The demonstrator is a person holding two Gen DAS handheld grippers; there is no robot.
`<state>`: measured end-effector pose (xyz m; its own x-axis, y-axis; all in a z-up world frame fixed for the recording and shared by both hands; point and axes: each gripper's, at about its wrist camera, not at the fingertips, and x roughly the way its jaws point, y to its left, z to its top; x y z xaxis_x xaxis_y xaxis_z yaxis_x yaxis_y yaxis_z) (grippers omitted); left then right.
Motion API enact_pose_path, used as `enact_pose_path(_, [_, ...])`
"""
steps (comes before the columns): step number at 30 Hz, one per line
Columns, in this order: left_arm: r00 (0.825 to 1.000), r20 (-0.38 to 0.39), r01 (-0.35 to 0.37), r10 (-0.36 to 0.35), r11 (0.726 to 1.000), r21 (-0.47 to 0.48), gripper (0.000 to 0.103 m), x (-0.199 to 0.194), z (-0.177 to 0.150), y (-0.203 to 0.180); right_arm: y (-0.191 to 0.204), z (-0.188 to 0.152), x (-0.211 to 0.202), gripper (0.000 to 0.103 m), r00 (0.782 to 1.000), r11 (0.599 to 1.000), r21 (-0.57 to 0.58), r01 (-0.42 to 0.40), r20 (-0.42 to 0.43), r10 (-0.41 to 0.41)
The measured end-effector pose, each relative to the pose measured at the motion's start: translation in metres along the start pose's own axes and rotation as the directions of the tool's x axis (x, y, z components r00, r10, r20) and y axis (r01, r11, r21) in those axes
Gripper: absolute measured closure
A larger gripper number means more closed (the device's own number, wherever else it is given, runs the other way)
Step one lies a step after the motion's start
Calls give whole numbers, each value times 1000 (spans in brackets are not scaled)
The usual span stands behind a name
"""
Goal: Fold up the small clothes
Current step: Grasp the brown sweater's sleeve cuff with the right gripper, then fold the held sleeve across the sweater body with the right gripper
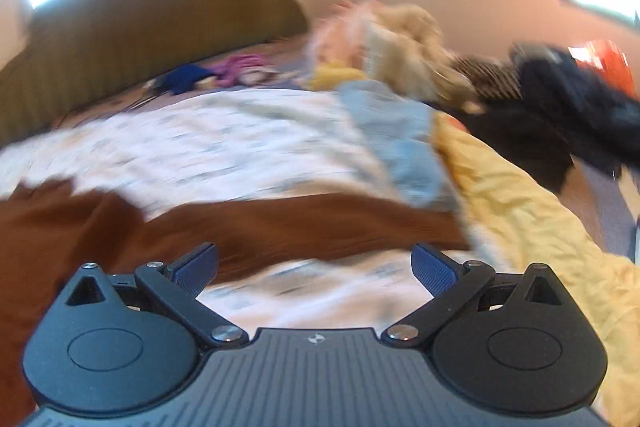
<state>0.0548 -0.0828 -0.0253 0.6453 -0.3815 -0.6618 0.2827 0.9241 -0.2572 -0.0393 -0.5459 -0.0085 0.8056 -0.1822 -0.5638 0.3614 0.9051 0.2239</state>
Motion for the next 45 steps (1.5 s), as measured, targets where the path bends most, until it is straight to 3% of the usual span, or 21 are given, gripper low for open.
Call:
enact_pose_path(3, [1000,-3,14,-14,999,50,0,23,-10,-9,-61,27,21,0,991,964,243,-111,-45,125])
enact_pose_path(7, [998,52,-54,48,989,141,0,34,-30,-11,-92,32,47,0,969,898,402,-180,-84,232])
enact_pose_path(9, [996,59,-72,63,984,162,0,32,-31,-16,-94,31,56,0,967,895,409,-177,-98,236])
enact_pose_path(14, [997,68,-54,46,992,118,0,32,-28,-6,-96,34,74,0,979,911,402,-90,-132,155])
enact_pose_path(18, [997,76,-35,28,995,93,0,34,-25,-3,-92,31,88,0,971,918,389,-82,-178,162])
enact_pose_path(20, [997,78,-35,28,995,91,0,34,-25,-4,-87,29,93,15,969,922,379,-75,-190,157])
enact_pose_path(22, [996,80,-36,29,995,93,0,34,-25,-4,-85,29,93,88,974,928,370,-46,-192,125])
enact_pose_path(24, [996,81,-37,29,995,93,0,36,-24,-5,-85,26,95,90,965,915,396,-81,-197,170])
enact_pose_path(26, [996,82,-34,27,995,89,0,34,-25,-4,-77,29,90,91,977,939,343,-36,-186,106])
enact_pose_path(28, [996,84,-33,25,996,86,0,34,-25,-4,-74,33,80,92,984,939,341,-51,-143,105])
enact_pose_path(32, [996,85,-31,24,996,81,0,34,-25,-3,-49,52,60,93,996,970,242,-24,-79,44])
enact_pose_path(35, [996,86,-26,20,997,76,0,34,-24,-2,-20,68,40,93,997,979,190,-71,-26,77])
enact_pose_path(37, [996,87,-21,15,997,69,0,33,-24,-1,7,77,29,93,990,976,167,-137,-4,140])
enact_pose_path(41, [996,87,-1,-4,999,52,0,31,-22,3,77,76,22,94,952,946,120,-302,-14,306])
enact_pose_path(45, [996,85,19,-17,1000,-17,0,11,-16,18,161,58,30,94,881,881,123,-457,-71,467])
